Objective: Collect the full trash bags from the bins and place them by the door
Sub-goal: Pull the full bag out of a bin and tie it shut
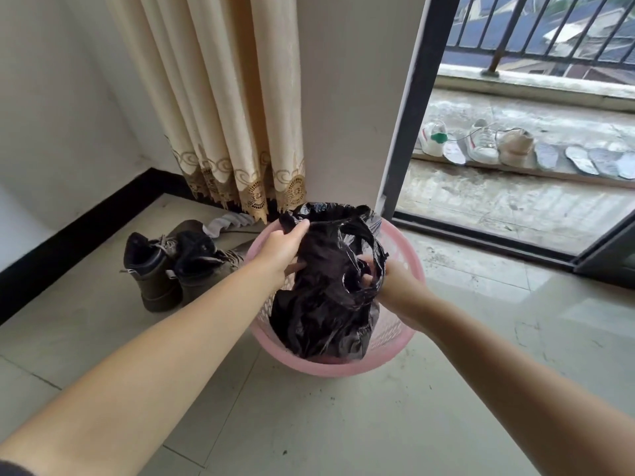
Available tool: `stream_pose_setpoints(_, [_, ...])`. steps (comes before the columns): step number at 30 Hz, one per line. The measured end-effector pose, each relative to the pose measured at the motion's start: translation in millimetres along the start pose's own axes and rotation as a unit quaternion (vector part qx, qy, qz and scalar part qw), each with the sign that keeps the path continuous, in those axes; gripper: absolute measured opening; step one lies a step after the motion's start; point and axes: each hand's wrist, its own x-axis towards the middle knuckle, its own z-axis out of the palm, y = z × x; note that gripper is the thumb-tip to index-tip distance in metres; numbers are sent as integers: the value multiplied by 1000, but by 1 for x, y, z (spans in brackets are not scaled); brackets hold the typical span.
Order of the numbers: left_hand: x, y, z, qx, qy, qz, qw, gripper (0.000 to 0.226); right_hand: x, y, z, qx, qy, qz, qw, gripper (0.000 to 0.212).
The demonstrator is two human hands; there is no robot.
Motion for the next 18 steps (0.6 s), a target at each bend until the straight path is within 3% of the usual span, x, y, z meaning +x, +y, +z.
stream_pose_setpoints(3, [3,3,9,-16,40,26,999,35,-5,3,-1,23,-76,-34,996,37])
stream_pose_setpoints(7, [6,5,10,119,101,140,978,50,1,10,-7,61,37,-27,997,17])
stream_pose_setpoints(11, [-20,7,26,257,12,244,935,37,1,6,-9,167,69,-60,982,44])
stream_pose_setpoints(14, [-41,5,37,340,-113,275,892,29,6,3,0,16,59,-144,988,44])
stream_pose_setpoints(15, [-46,6,39,354,-149,262,886,29,8,2,4,-4,34,-136,990,42])
stream_pose_setpoints(18, [-50,7,37,320,-170,206,909,27,17,7,7,-46,37,-64,996,28])
